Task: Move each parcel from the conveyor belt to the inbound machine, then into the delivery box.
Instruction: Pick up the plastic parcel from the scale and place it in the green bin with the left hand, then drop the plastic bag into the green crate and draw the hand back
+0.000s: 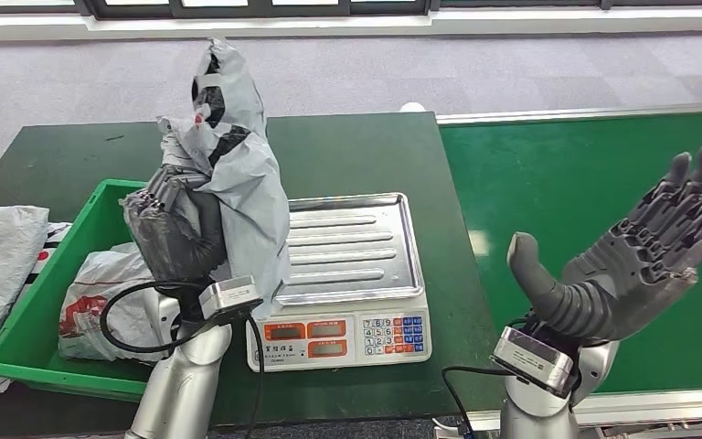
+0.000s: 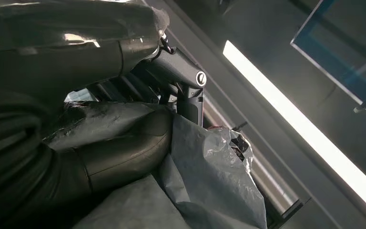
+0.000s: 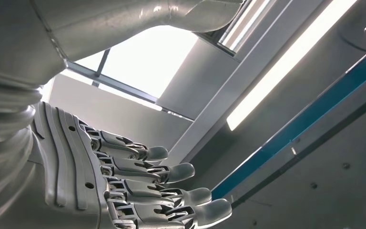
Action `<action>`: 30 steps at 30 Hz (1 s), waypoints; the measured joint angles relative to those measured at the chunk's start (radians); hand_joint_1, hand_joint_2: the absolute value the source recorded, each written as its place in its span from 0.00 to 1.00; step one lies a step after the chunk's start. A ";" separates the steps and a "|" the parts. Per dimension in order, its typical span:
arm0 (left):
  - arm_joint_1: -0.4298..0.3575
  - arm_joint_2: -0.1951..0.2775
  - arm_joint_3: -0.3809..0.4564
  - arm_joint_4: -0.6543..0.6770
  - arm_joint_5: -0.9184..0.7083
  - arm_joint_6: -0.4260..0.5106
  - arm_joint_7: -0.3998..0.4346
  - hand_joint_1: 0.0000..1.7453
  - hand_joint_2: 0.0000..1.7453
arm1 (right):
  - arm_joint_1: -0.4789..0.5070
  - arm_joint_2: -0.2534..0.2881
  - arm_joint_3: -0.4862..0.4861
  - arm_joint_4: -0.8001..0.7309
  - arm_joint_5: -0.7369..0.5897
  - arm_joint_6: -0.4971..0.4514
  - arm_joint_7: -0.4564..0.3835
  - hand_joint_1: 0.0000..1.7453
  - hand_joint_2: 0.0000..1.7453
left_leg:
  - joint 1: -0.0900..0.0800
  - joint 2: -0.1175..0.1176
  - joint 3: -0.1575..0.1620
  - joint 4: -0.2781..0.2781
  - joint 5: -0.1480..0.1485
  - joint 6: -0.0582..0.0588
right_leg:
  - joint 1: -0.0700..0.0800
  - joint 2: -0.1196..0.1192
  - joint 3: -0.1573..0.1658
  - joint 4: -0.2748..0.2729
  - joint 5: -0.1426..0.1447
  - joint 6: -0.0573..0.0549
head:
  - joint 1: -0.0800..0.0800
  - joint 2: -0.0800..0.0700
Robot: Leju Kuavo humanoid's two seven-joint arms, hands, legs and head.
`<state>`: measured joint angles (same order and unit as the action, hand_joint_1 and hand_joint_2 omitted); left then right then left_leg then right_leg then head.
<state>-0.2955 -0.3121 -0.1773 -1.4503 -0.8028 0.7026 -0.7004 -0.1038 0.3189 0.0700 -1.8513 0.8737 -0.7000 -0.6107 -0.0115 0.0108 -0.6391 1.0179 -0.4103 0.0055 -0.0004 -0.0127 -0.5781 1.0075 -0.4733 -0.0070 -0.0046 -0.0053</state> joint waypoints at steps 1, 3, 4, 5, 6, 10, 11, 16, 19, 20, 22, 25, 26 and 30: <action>0.005 0.001 0.001 -0.031 0.000 0.000 0.000 1.00 1.00 | 0.000 0.000 0.000 0.000 0.002 0.000 0.004 0.00 1.00 | 0.000 0.000 0.000 0.000 0.000 0.000 | 0.000 0.000 0.000 0.000 0.000 0.000 | 0.000 0.000; 0.017 0.004 0.002 -0.101 0.002 0.000 0.000 1.00 1.00 | 0.000 0.000 0.000 -0.001 0.009 0.000 0.016 0.00 1.00 | 0.000 0.000 0.000 0.000 0.000 0.000 | 0.000 0.000 0.000 0.000 0.000 0.000 | 0.000 0.000; 0.023 0.006 0.002 -0.139 0.007 0.000 0.000 1.00 1.00 | 0.000 0.000 0.000 -0.002 0.011 0.000 0.022 0.00 1.00 | 0.000 0.000 0.000 0.000 0.000 0.000 | 0.000 0.000 0.000 0.000 0.000 0.000 | 0.000 0.000; 0.029 0.007 0.002 -0.178 0.017 0.000 0.000 1.00 1.00 | 0.000 0.000 0.000 -0.004 0.012 0.000 0.026 0.00 1.00 | 0.000 0.000 0.000 0.000 0.000 0.000 | 0.000 0.000 0.000 0.000 0.000 0.000 | 0.000 0.000; 0.035 0.008 0.002 -0.213 0.035 0.000 0.000 1.00 1.00 | 0.000 0.000 0.000 -0.005 0.012 0.000 0.029 0.00 1.00 | 0.000 0.000 0.000 0.000 0.000 0.000 | 0.000 0.000 0.000 0.000 0.000 0.000 | 0.000 0.000; 0.050 0.011 -0.003 -0.314 0.161 -0.001 -0.001 1.00 1.00 | 0.000 0.000 0.001 -0.007 0.012 0.000 0.028 0.00 1.00 | 0.000 0.000 0.000 0.000 0.000 0.000 | 0.000 0.000 0.000 0.000 0.000 0.000 | 0.000 0.000; 0.051 0.012 -0.004 -0.320 0.172 -0.001 -0.002 1.00 1.00 | 0.000 0.000 0.001 -0.007 0.012 0.000 0.027 0.00 1.00 | 0.000 0.000 0.000 0.000 0.000 0.000 | 0.000 0.000 0.000 0.000 0.000 0.000 | 0.000 0.000; 0.058 0.014 -0.011 -0.371 0.223 -0.002 -0.002 1.00 1.00 | -0.001 0.000 0.002 -0.007 0.012 0.000 0.027 0.00 1.00 | 0.000 0.000 0.000 0.000 0.000 0.000 | 0.000 0.000 0.000 0.000 0.000 0.000 | 0.000 0.000; 0.069 0.018 -0.016 -0.434 0.320 -0.003 -0.002 1.00 1.00 | -0.001 0.000 0.002 -0.007 0.012 0.000 0.027 0.00 1.00 | 0.000 0.000 0.000 0.000 0.000 0.000 | 0.000 0.000 0.000 0.000 0.000 0.000 | 0.000 0.000; 0.075 0.021 -0.017 -0.444 0.360 -0.003 -0.001 1.00 1.00 | -0.001 0.000 0.002 -0.007 0.013 0.000 0.027 0.00 1.00 | 0.000 0.000 0.000 0.000 0.000 0.000 | 0.000 0.000 0.000 0.000 0.000 0.000 | 0.000 0.000; 0.096 0.027 -0.020 -0.459 0.417 -0.003 -0.001 1.00 1.00 | 0.000 0.000 0.002 -0.008 0.015 0.000 0.028 0.00 1.00 | 0.000 0.000 0.000 0.000 0.000 0.000 | 0.000 0.000 0.000 0.000 0.000 0.000 | 0.000 0.000; 0.116 0.032 -0.011 -0.464 0.441 -0.003 0.000 1.00 1.00 | 0.000 0.000 0.002 -0.010 0.020 0.000 0.029 0.00 1.00 | 0.000 -0.001 0.000 0.000 0.000 0.000 | 0.000 -0.001 0.000 0.000 0.000 0.000 | 0.000 0.000; 0.118 0.032 -0.002 -0.463 0.442 -0.003 0.000 1.00 1.00 | 0.000 0.000 0.002 -0.010 0.021 0.000 0.028 0.00 1.00 | 0.000 -0.001 0.000 0.000 0.000 0.000 | 0.000 -0.001 0.000 0.000 0.000 0.000 | 0.000 0.000; 0.125 0.033 0.081 -0.426 0.387 -0.003 0.000 1.00 1.00 | 0.001 0.000 0.002 -0.012 0.021 0.000 0.027 0.00 1.00 | 0.000 0.000 0.000 0.000 0.000 0.000 | -0.001 0.000 -0.001 0.000 0.000 0.000 | 0.000 0.000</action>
<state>-0.1705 -0.2793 -0.0968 -1.8760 -0.4160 0.6996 -0.7001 -0.1028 0.3189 0.0721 -1.8635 0.8951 -0.7000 -0.5838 -0.0117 0.0105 -0.6388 1.0179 -0.4104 0.0056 -0.0009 -0.0130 -0.5790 1.0074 -0.4736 -0.0067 -0.0046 -0.0053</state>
